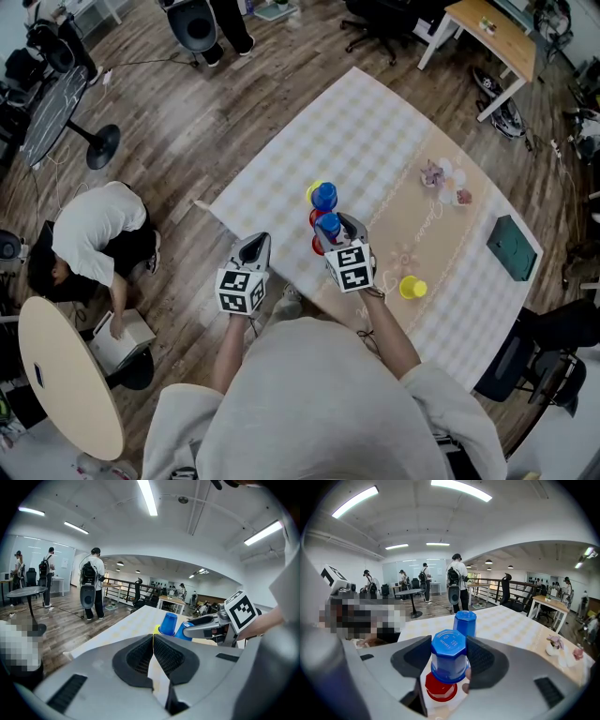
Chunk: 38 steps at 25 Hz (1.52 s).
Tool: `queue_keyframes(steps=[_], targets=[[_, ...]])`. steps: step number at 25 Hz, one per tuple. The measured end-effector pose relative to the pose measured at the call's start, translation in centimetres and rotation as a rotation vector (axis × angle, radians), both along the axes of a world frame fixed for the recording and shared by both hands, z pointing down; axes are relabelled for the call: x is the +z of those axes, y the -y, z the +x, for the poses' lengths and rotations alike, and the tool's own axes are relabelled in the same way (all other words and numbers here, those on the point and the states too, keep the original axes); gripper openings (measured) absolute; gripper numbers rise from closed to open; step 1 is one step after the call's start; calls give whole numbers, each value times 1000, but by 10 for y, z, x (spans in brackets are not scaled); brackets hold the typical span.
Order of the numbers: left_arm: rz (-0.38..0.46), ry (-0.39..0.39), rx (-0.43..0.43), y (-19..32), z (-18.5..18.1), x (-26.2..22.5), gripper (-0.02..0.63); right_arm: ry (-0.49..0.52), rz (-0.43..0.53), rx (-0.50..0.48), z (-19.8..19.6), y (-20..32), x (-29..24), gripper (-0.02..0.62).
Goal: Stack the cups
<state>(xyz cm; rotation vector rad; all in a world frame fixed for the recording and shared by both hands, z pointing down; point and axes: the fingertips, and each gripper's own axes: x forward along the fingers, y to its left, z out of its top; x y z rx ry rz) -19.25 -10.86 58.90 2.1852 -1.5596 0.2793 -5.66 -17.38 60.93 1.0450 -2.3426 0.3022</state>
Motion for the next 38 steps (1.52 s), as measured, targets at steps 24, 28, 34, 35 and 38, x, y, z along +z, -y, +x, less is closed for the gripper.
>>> queue_keyframes(steps=[24,28,34,35,38], targets=[[28,6,323,18,128,-17,15,77,103,200,104,-26,-40,293],[26,10,406,11,161,-15,14,75,105,279,137,-35,-39,291],[21,18,498,6,199,-12,15,61,109,384,185,-49,-38,290],[22,18,512,5,206,-12,15,60,110,401,193,-53,-37,290],[20,15,563,3,228,-13,15,54,110,458,217,-62,-37,290]])
